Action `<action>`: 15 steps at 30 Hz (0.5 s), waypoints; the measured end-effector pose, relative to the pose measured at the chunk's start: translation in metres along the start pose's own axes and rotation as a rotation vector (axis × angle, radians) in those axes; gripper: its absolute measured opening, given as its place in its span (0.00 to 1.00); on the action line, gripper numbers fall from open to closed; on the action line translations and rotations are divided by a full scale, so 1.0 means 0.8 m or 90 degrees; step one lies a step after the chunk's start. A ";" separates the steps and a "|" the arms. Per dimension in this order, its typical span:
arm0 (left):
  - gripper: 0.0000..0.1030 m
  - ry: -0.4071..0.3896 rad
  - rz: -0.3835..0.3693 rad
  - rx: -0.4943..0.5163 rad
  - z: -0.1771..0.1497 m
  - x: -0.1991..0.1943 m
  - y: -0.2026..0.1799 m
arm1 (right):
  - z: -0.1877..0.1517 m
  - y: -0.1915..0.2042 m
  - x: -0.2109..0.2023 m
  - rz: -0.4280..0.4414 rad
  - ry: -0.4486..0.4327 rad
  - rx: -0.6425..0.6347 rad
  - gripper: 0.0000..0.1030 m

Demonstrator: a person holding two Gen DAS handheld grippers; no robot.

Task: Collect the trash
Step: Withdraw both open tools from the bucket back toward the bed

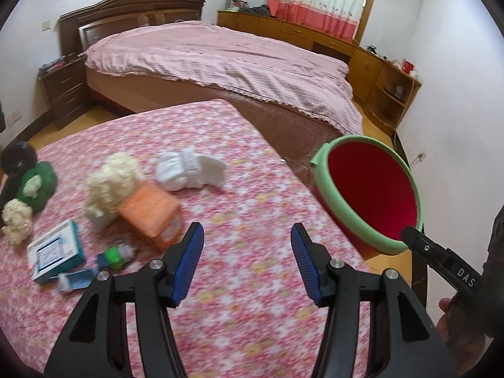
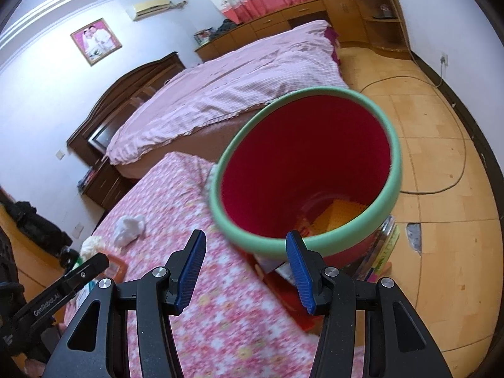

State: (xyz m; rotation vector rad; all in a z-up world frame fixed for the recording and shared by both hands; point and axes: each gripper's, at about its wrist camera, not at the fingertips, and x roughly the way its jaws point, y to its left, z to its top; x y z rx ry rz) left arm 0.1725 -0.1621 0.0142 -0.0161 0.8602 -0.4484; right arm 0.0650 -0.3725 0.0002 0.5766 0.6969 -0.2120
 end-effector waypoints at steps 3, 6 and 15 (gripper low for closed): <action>0.56 -0.009 0.016 -0.013 -0.004 -0.011 0.020 | -0.007 0.013 0.001 0.010 0.007 -0.008 0.53; 0.56 -0.016 0.038 -0.027 -0.007 -0.018 0.045 | -0.013 0.026 0.003 0.017 0.015 -0.018 0.53; 0.56 -0.033 0.127 -0.073 -0.017 -0.028 0.123 | -0.036 0.067 0.012 0.034 0.035 -0.056 0.53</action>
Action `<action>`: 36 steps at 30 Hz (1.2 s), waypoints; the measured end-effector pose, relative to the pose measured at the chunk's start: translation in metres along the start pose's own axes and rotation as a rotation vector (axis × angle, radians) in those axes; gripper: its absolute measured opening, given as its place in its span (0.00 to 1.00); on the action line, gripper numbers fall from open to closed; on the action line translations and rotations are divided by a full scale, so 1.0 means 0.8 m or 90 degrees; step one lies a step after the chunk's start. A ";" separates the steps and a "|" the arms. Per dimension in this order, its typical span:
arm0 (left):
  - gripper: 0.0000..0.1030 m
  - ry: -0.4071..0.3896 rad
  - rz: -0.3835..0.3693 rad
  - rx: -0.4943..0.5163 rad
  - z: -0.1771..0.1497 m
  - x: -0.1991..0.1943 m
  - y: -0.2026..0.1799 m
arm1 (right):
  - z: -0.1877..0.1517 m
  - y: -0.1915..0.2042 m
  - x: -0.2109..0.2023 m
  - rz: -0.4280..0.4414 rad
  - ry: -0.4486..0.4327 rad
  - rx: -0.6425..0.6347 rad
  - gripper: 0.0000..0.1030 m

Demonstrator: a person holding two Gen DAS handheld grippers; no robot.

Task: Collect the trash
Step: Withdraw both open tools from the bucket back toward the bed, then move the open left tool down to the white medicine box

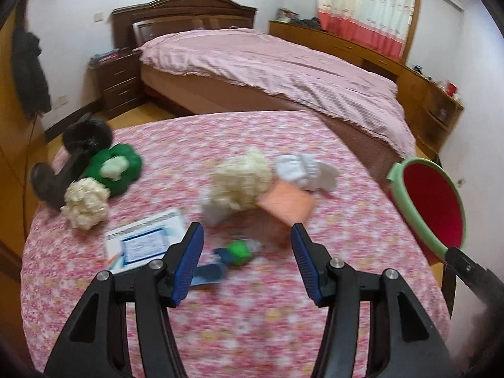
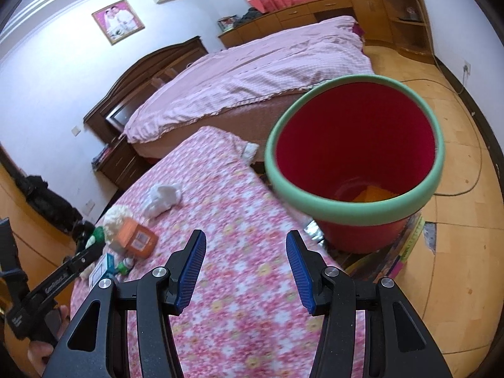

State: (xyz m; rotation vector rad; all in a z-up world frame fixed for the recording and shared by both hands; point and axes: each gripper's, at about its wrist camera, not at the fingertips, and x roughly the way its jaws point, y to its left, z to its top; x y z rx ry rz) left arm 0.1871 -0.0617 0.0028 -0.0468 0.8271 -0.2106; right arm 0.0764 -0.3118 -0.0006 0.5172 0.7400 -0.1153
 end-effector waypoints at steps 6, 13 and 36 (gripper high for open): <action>0.56 0.009 0.048 -0.010 0.000 0.015 0.043 | -0.011 0.029 0.017 0.008 0.020 -0.024 0.53; 0.56 0.034 0.056 -0.039 0.016 0.036 0.090 | -0.018 0.055 0.034 0.007 0.040 -0.049 0.53; 0.56 0.096 0.066 -0.115 0.013 0.062 0.170 | -0.032 0.075 0.062 0.009 0.074 -0.069 0.53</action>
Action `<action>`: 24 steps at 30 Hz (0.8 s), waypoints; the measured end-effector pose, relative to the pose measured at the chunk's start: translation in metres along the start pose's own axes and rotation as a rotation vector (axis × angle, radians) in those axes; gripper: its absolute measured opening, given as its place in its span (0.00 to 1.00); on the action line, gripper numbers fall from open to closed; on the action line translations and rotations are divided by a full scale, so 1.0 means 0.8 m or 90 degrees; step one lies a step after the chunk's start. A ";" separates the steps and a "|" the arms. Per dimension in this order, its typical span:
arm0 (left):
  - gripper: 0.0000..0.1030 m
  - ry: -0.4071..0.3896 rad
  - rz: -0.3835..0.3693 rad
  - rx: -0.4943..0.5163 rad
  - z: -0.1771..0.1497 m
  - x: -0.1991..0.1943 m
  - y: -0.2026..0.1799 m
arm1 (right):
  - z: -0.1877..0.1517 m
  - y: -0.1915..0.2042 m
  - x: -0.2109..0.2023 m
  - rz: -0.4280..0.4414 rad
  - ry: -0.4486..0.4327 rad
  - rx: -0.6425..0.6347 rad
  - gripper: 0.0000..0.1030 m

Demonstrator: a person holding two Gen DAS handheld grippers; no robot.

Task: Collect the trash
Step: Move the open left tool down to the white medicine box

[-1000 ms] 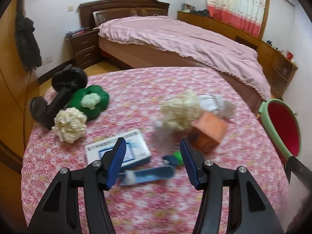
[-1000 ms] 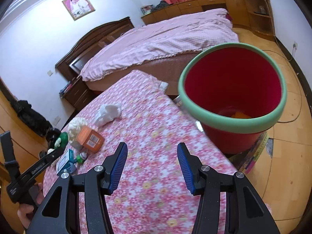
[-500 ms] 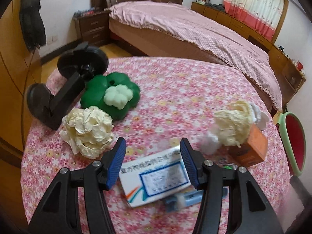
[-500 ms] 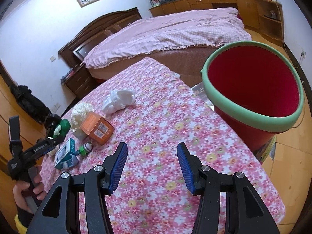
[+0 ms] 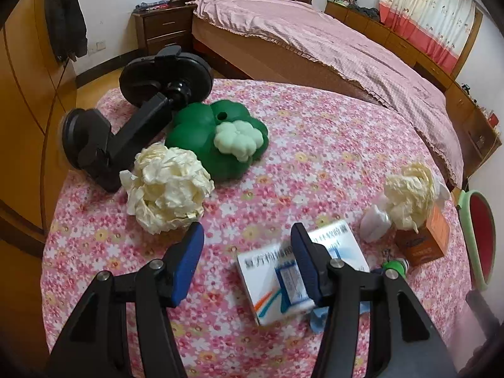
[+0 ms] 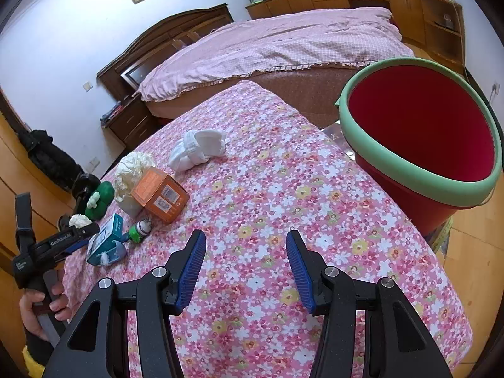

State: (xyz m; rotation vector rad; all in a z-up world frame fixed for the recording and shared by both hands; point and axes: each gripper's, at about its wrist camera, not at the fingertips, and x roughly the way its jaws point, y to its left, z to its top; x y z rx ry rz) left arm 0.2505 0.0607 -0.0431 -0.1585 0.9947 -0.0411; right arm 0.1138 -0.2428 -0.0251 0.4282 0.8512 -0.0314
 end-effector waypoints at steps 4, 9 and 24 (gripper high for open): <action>0.56 0.010 0.008 -0.005 0.011 0.010 -0.003 | -0.002 -0.002 -0.004 0.000 -0.003 0.002 0.53; 0.55 0.032 0.030 -0.005 0.004 0.023 -0.005 | 0.000 -0.007 -0.009 -0.003 -0.007 0.006 0.53; 0.55 0.031 0.026 -0.037 -0.063 -0.019 0.009 | -0.004 -0.008 0.000 0.006 0.010 0.010 0.53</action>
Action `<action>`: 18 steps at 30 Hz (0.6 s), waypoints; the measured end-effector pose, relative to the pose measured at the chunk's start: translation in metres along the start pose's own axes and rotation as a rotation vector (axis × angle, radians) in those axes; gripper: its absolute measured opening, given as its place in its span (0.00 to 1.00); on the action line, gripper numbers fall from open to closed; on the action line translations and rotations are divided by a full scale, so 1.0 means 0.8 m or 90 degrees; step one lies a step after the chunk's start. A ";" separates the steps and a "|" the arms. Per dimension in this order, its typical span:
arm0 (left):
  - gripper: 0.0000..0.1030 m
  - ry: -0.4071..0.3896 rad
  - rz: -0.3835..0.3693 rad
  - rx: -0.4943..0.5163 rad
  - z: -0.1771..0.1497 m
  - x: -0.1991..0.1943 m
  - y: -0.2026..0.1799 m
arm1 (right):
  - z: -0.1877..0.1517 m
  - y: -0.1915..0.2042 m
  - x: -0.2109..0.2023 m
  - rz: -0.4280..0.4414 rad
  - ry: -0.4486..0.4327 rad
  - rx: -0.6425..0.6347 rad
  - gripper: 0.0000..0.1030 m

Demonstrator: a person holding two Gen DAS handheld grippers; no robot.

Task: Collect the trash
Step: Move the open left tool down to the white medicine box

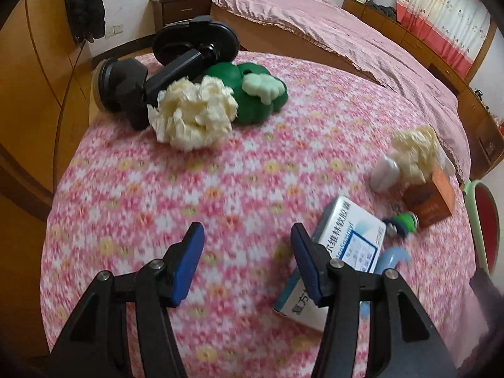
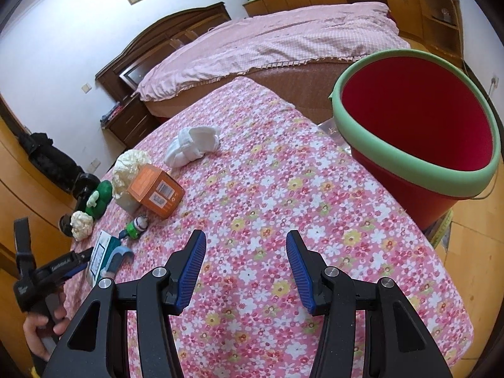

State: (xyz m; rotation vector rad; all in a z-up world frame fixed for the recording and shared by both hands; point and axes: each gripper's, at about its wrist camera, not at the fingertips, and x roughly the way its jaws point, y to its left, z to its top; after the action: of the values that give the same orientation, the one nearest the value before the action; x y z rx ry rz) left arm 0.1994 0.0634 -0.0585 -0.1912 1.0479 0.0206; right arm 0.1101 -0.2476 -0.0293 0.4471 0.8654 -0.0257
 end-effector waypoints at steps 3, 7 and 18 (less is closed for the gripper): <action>0.55 0.005 -0.012 0.007 -0.010 -0.005 -0.007 | 0.000 -0.001 -0.002 0.000 -0.001 0.001 0.53; 0.55 0.015 -0.043 0.016 -0.020 -0.013 -0.018 | -0.001 -0.003 -0.003 -0.002 -0.004 0.006 0.53; 0.56 0.017 -0.105 0.049 -0.041 -0.045 -0.050 | -0.003 -0.010 -0.002 0.001 0.000 0.015 0.53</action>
State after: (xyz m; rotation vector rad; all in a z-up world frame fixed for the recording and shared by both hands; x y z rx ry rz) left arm 0.1579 0.0211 -0.0374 -0.2072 1.0551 -0.1713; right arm 0.1053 -0.2537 -0.0323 0.4702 0.8655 -0.0353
